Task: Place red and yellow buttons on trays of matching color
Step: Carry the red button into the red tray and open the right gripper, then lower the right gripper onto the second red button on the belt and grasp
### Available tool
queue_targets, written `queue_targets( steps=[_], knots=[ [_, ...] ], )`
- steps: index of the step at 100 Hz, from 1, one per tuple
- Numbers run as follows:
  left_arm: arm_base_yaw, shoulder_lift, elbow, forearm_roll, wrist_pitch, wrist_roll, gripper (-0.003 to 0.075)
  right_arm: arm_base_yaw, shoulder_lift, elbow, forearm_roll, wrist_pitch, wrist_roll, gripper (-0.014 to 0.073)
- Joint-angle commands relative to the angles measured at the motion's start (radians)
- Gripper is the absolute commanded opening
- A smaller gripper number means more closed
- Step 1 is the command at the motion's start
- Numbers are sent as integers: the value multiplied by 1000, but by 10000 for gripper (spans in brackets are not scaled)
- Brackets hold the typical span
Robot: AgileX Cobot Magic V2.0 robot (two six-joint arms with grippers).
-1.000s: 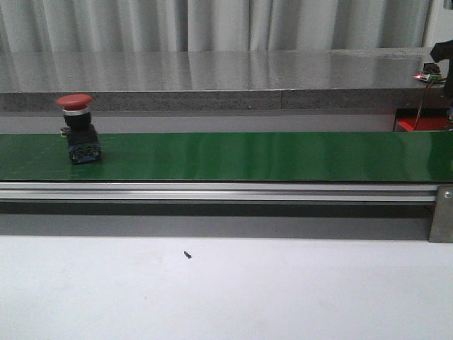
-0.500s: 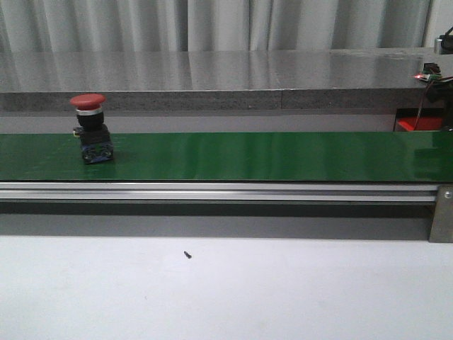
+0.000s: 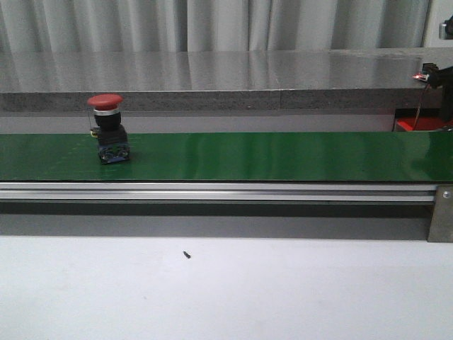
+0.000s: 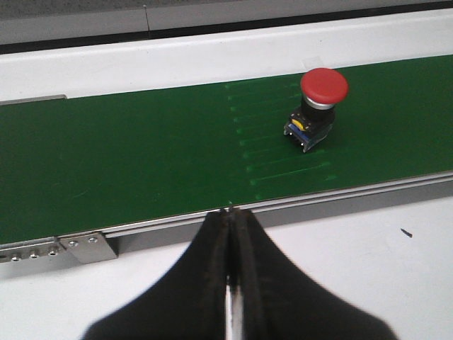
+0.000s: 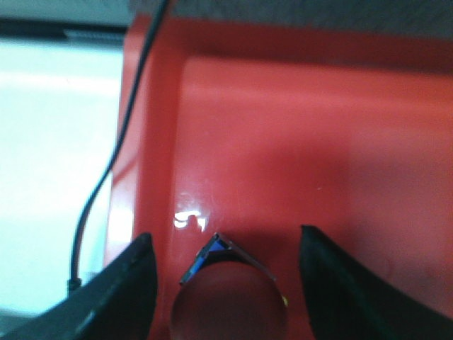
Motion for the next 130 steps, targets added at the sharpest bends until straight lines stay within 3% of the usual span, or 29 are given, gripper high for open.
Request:
queue_targets(
  steps=[1, 31, 67, 83, 96, 113, 130],
  knots=[
    [-5, -10, -26, -35, -57, 3, -20, -5, -116, -28, -1, -30, 3, 452],
    [-5, -10, -26, -35, -57, 3, -20, -4, -266, 50, -3, 22, 3, 452],
    [-5, -10, -26, -35, -55, 3, -20, -2, -582, 441, -2, -91, 3, 452],
    [-5, -10, -26, -35, -55, 3, -20, 17, -670, 507, -2, -38, 2, 453],
    [-5, -10, -26, -35, -55, 3, -20, 57, -685, 507, 1, 21, 2, 460],
    [-5, -10, -26, -49, -48, 3, -20, 154, -682, 507, 26, 52, -5, 613],
    [-5, -10, -26, -61, -48, 3, -20, 282, -682, 507, 28, 55, -5, 591]
  ],
)
